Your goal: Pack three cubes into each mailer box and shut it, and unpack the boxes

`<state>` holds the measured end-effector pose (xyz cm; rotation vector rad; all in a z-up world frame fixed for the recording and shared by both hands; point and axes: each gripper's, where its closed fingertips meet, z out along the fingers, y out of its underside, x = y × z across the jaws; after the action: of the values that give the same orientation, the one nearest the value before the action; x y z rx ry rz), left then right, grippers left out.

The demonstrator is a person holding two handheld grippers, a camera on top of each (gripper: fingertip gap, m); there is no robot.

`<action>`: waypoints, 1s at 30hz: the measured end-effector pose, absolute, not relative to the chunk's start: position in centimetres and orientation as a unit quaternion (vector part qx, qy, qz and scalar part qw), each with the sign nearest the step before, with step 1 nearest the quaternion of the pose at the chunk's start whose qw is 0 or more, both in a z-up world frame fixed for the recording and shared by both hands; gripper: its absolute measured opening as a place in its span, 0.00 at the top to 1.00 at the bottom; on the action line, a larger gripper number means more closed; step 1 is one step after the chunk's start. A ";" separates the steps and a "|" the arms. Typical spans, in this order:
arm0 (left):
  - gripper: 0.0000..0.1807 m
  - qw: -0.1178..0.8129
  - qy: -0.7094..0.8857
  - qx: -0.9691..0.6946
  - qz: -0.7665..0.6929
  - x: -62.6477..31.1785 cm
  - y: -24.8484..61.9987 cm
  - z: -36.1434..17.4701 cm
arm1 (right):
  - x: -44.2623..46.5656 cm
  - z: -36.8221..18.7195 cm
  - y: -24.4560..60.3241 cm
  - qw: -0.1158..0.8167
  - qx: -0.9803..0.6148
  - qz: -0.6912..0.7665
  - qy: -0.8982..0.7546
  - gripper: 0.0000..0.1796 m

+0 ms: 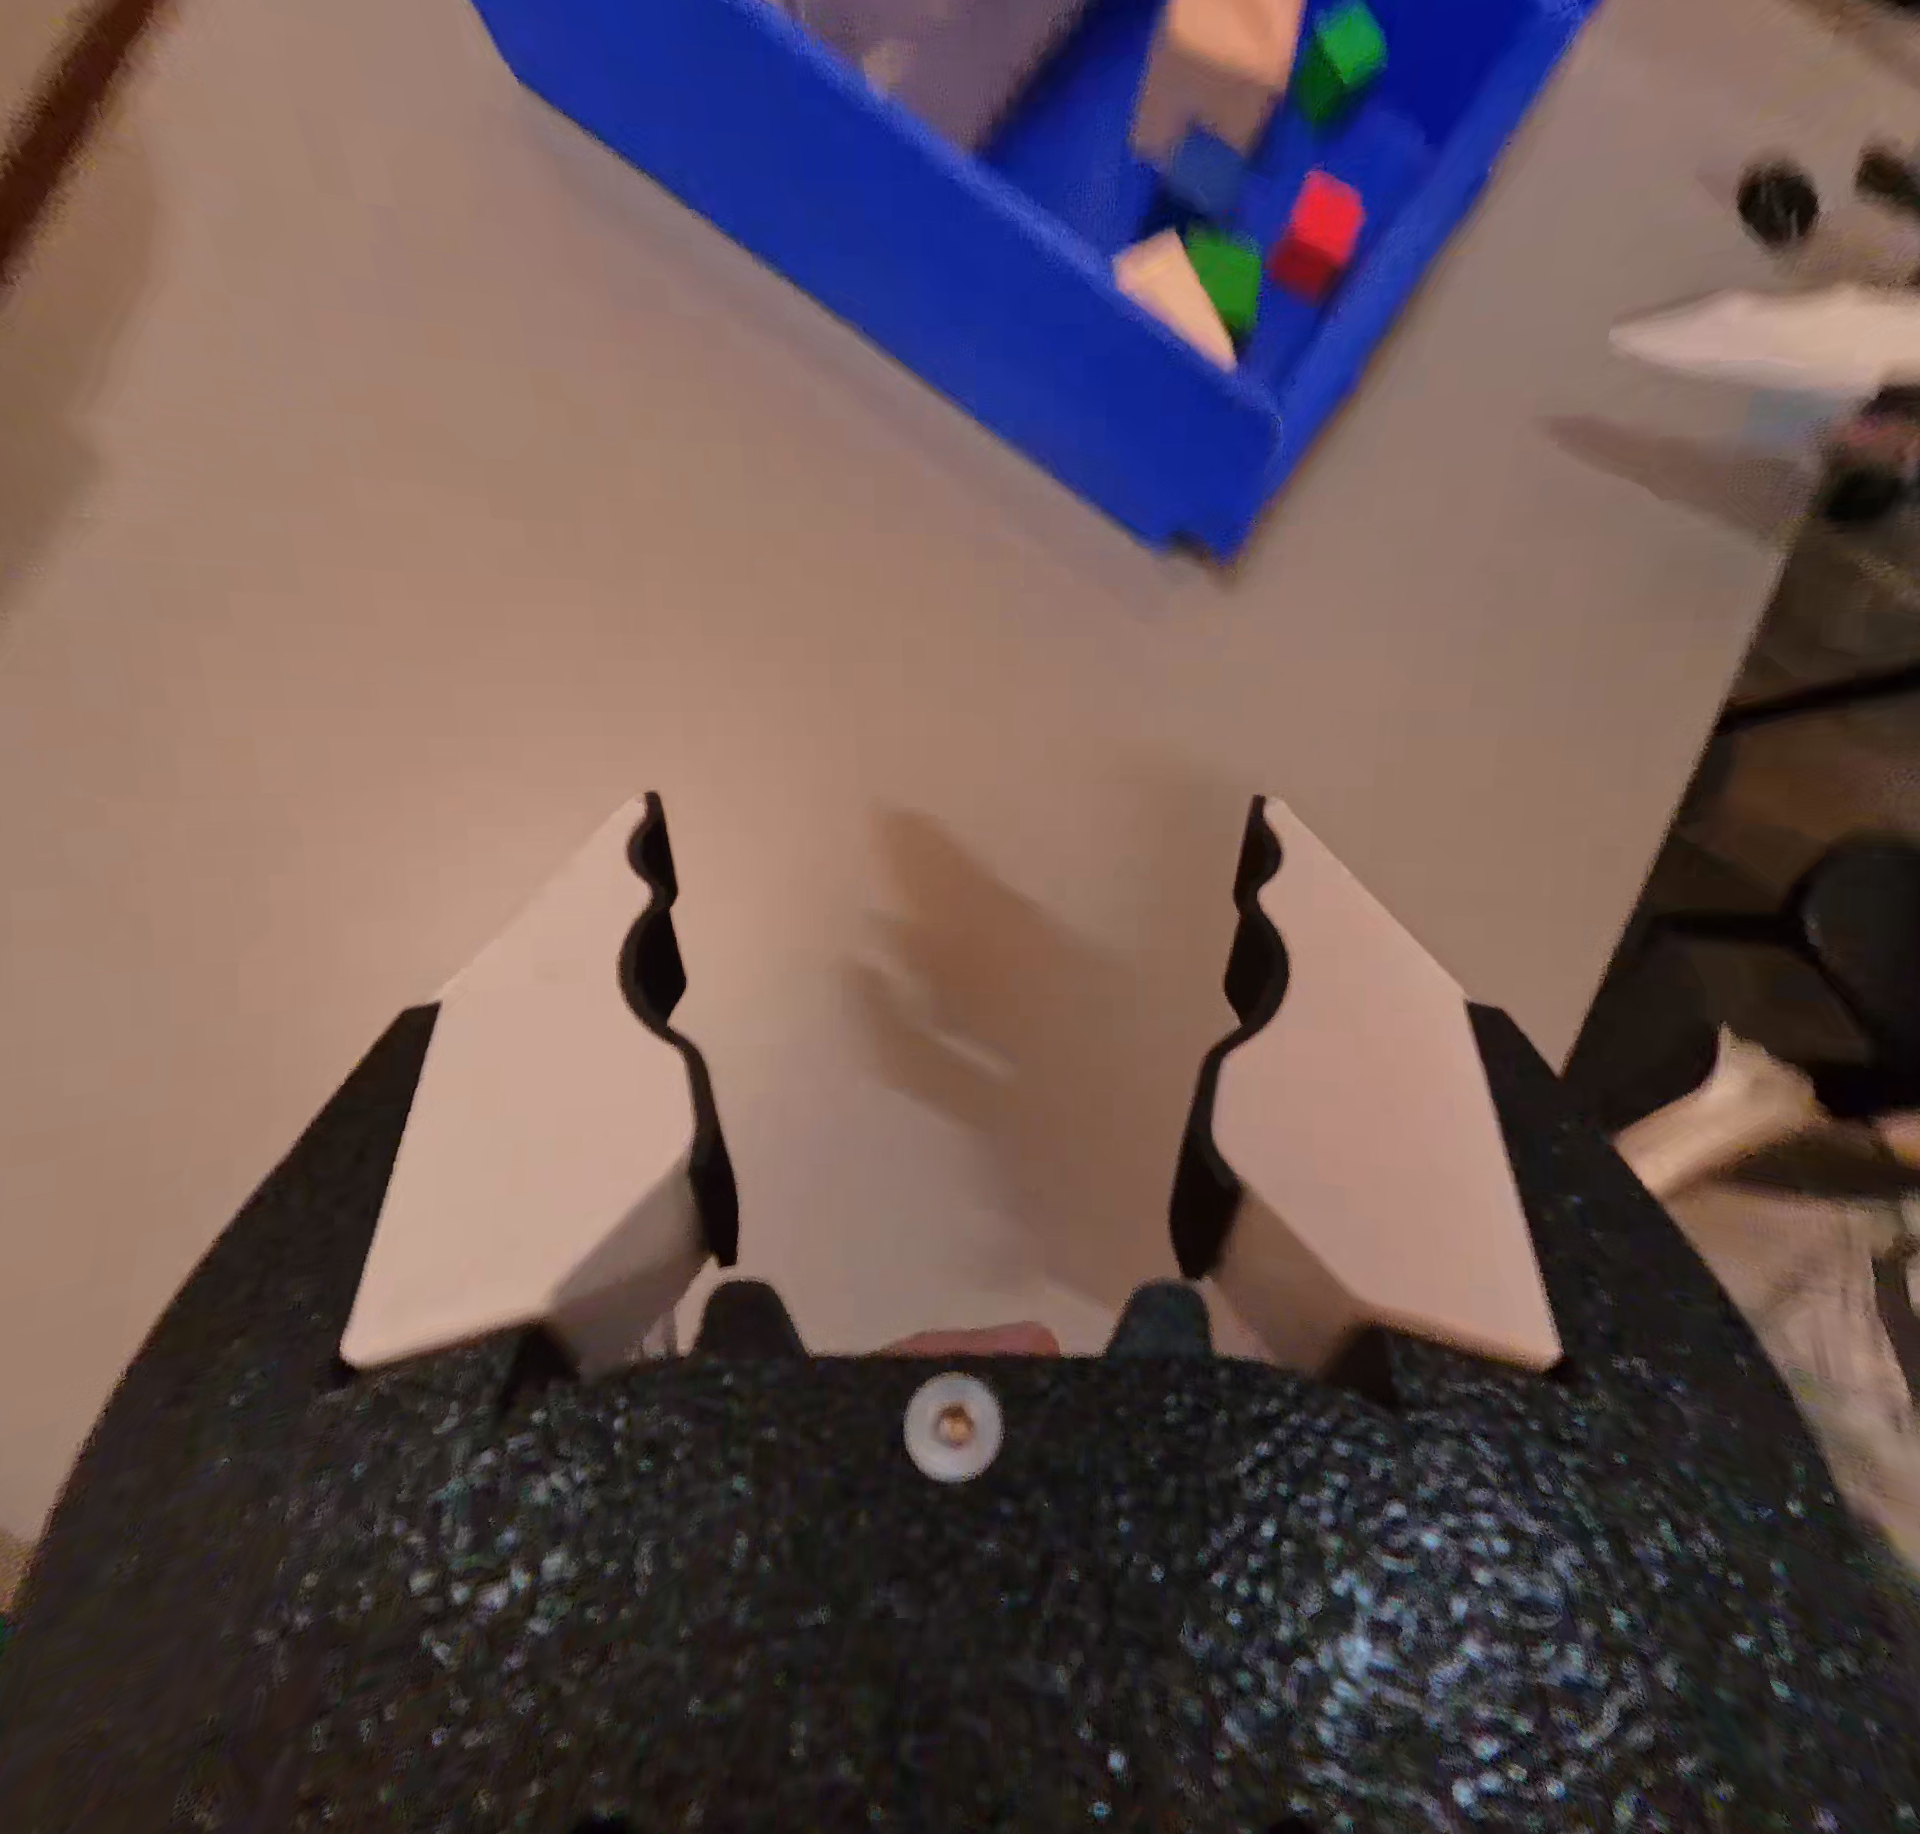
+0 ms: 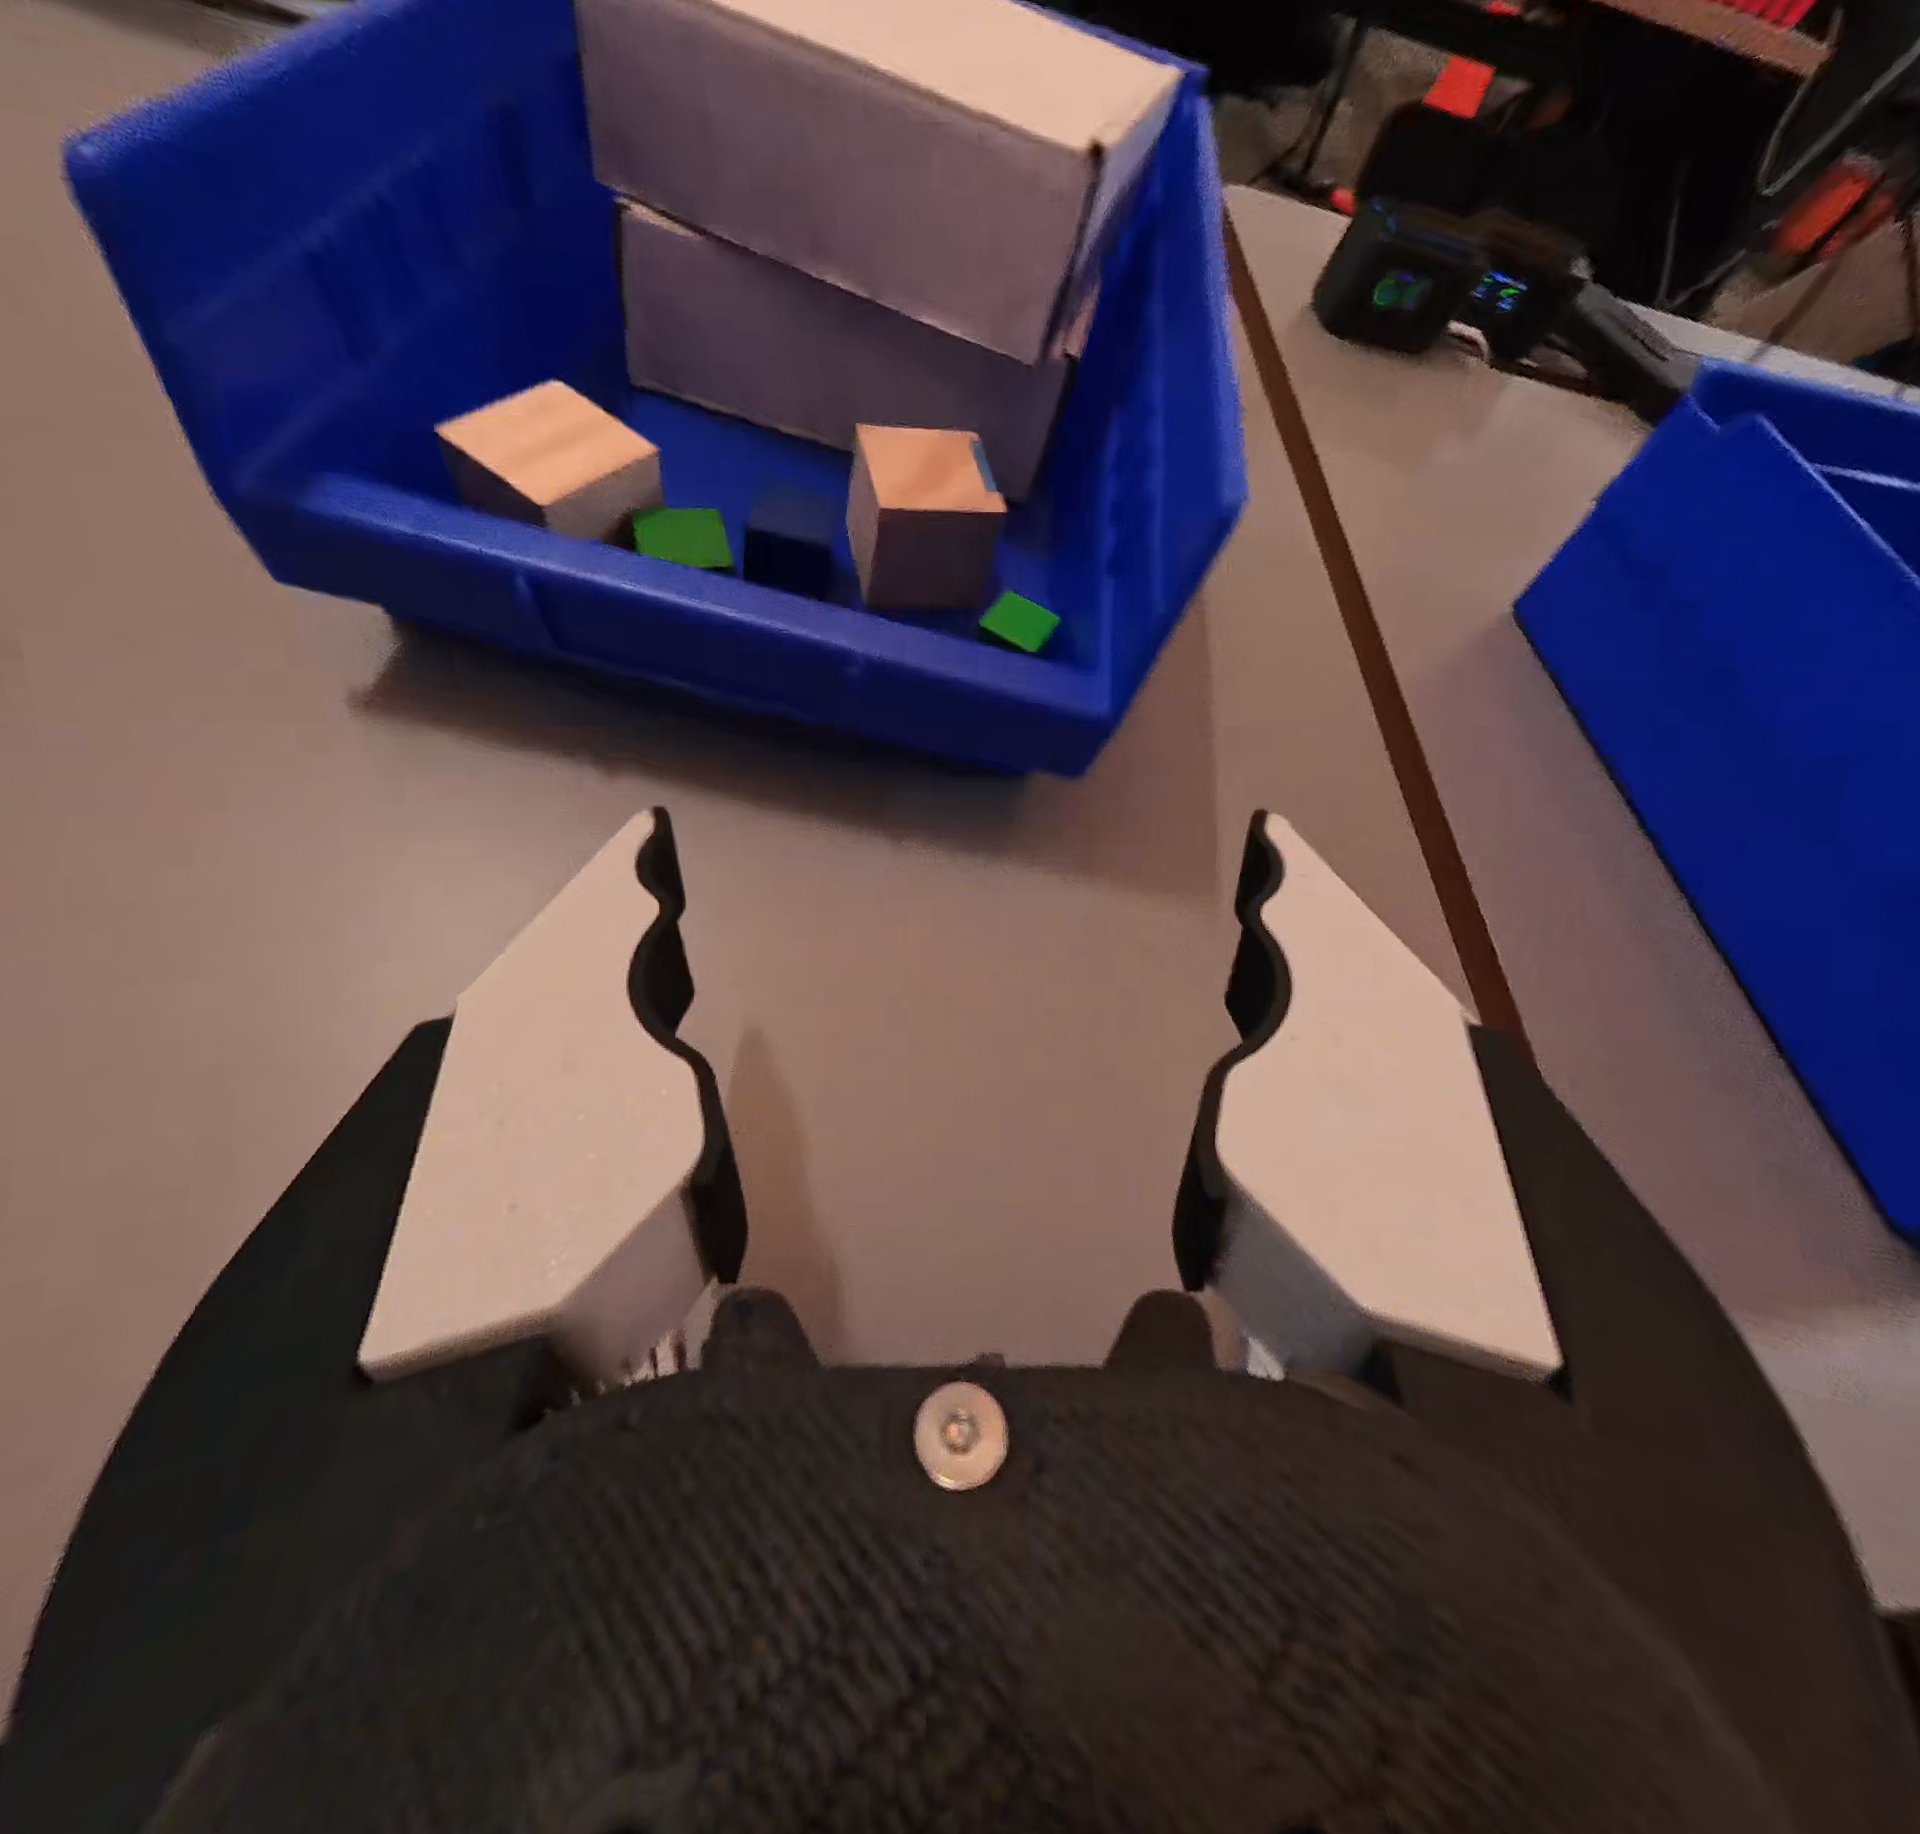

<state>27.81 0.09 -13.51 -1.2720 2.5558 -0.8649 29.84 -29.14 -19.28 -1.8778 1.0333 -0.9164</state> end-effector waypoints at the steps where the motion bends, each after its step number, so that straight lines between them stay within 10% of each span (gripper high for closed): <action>1: 0.42 0.098 0.840 -0.438 -0.304 29.4 -0.5 -12.5 | 29.9 -19.6 -29.8 0.399 -0.728 -0.362 0.424 0.42; 7: 0.42 0.170 0.739 -0.502 -0.417 35.9 -6.6 -9.4 | 29.8 -20.7 -31.0 0.409 -0.734 -0.316 0.441 0.42; 22: 0.40 0.181 0.677 -0.607 -0.375 40.6 -10.6 -20.6 | 28.2 -16.4 -28.0 0.453 -0.720 -0.330 0.409 0.48; 24: 0.70 0.160 0.646 -0.617 -0.419 40.6 -11.0 -20.2 | 28.5 -15.2 -28.2 0.427 -0.719 -0.366 0.408 0.39; 30: 0.97 0.287 0.689 -0.560 -0.361 39.0 -4.4 -19.5 | 28.2 -13.3 -23.9 0.457 -0.726 -0.362 0.364 0.42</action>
<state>39.02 -4.36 -19.46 -1.4950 1.8402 -0.9635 28.22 -23.86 -13.35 -1.7900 0.8967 -0.8912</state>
